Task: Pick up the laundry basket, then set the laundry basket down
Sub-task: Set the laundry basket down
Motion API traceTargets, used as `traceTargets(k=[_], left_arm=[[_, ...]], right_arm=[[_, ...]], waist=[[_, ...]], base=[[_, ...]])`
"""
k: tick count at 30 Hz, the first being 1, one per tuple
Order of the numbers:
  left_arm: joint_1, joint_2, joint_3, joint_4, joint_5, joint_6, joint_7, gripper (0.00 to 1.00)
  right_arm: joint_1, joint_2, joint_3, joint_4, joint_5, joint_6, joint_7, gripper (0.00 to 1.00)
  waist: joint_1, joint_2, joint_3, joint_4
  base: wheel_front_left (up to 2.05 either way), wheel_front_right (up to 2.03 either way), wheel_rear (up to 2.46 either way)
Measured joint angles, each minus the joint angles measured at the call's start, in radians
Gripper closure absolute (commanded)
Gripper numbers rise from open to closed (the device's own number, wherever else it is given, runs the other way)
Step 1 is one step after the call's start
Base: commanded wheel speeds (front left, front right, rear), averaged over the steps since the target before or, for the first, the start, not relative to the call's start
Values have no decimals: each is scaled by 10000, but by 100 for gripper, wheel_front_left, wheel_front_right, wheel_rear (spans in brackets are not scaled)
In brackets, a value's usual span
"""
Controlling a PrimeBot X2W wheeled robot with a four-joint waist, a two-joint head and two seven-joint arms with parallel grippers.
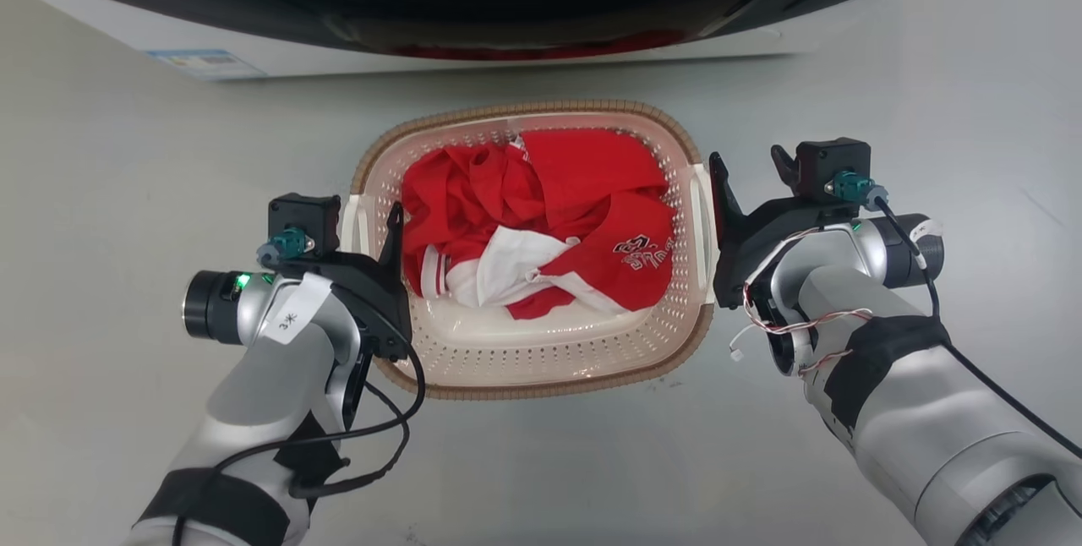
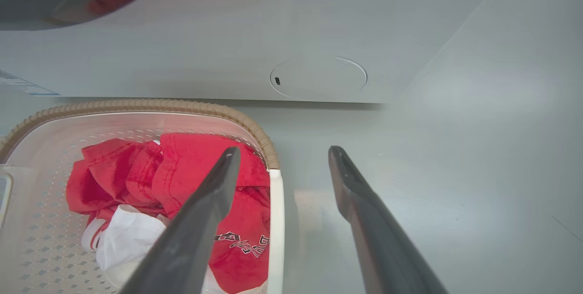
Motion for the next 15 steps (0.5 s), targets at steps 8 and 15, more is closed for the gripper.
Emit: traceTargets(k=[8,15], left_arm=[[1004,205,274,-876,153,186,-2,0],[1987,416,433,-1820,493,357,-2,0]], right_arm=[[813,-199,-483,-667,-123,2,0,0],[1756,-522,-903,-1331,-353,2,0,0]], waist=[[0,0,-965,-35],[-1,-1,-1796,-15]], base=[[0,0,0],[0,0,0]])
